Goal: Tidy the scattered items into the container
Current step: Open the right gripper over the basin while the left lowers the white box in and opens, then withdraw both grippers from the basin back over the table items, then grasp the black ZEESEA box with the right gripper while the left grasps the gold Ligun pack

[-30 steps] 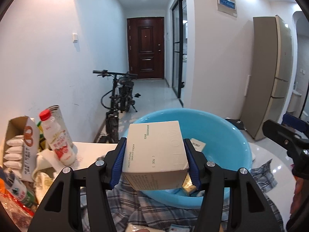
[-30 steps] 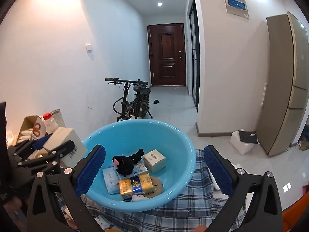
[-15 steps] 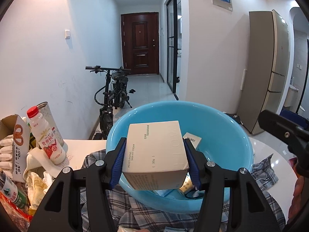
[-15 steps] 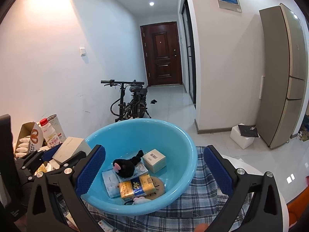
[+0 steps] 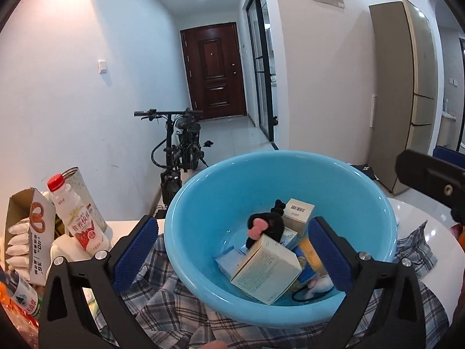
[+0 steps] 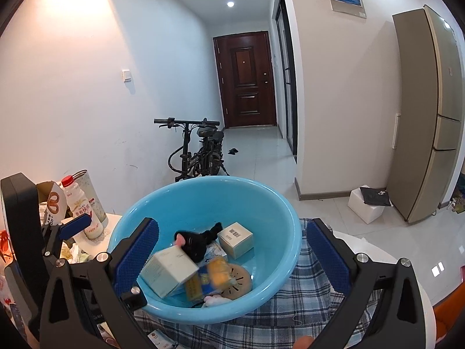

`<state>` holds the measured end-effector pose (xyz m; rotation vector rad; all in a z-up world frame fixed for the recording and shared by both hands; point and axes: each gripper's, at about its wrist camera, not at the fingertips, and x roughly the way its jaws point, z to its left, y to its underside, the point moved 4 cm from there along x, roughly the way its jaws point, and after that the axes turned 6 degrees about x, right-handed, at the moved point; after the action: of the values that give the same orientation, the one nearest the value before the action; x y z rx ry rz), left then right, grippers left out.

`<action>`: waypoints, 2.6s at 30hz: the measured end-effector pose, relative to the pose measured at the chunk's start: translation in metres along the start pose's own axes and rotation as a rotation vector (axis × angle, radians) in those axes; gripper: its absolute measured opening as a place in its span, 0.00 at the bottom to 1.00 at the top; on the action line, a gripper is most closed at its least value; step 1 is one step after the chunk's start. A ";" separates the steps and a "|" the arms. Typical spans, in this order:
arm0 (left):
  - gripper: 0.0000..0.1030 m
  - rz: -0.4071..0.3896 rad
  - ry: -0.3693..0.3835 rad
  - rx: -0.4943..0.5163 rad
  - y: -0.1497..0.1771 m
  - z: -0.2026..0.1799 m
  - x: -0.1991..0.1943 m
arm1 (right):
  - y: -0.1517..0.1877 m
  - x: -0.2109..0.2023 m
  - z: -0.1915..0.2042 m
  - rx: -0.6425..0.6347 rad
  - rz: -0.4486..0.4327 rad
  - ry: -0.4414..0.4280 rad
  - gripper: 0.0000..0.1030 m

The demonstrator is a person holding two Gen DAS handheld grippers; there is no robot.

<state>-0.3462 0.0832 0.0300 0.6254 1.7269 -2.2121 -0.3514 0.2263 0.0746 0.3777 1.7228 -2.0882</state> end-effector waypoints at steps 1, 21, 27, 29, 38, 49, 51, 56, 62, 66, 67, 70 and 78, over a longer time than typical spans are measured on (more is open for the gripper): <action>1.00 -0.001 0.003 0.002 0.000 -0.001 0.000 | 0.000 -0.001 0.000 -0.001 -0.002 0.000 1.00; 1.00 0.012 0.009 -0.004 0.000 0.005 -0.007 | 0.003 0.006 0.001 -0.002 0.028 -0.014 1.00; 1.00 -0.002 0.025 -0.033 -0.006 0.009 -0.020 | -0.003 -0.008 0.009 0.020 0.016 -0.125 1.00; 1.00 -0.015 0.045 -0.056 -0.010 0.012 -0.029 | -0.007 -0.018 0.013 0.006 0.007 -0.115 1.00; 1.00 -0.125 0.051 -0.068 -0.029 0.021 -0.089 | 0.010 -0.102 0.005 -0.036 -0.043 -0.075 1.00; 1.00 -0.215 0.080 0.037 -0.036 -0.020 -0.141 | 0.121 -0.190 -0.053 0.150 -0.059 -0.050 1.00; 1.00 -0.244 0.052 0.079 -0.034 -0.030 -0.153 | 0.138 -0.185 -0.058 0.158 -0.001 -0.046 1.00; 1.00 -0.264 0.027 0.176 -0.023 -0.056 -0.172 | 0.172 -0.166 -0.062 0.067 0.132 0.007 1.00; 1.00 -0.211 -0.022 0.254 0.008 -0.057 -0.189 | 0.210 -0.135 -0.054 -0.133 0.278 0.010 1.00; 1.00 -0.095 -0.055 0.184 0.053 -0.032 -0.185 | 0.214 -0.114 -0.052 -0.162 0.340 -0.063 1.00; 1.00 -0.060 -0.050 0.150 0.065 -0.024 -0.182 | 0.215 -0.107 -0.052 -0.179 0.359 -0.071 1.00; 1.00 0.033 -0.018 0.034 0.106 -0.005 -0.174 | 0.223 -0.090 -0.046 -0.249 0.414 -0.085 1.00; 1.00 0.147 0.014 -0.070 0.164 0.004 -0.160 | 0.232 -0.073 -0.036 -0.306 0.455 -0.106 0.89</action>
<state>-0.1315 0.0286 -0.0310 0.7285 1.6991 -2.0440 -0.1801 0.2352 -0.1008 0.4989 1.6713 -1.4753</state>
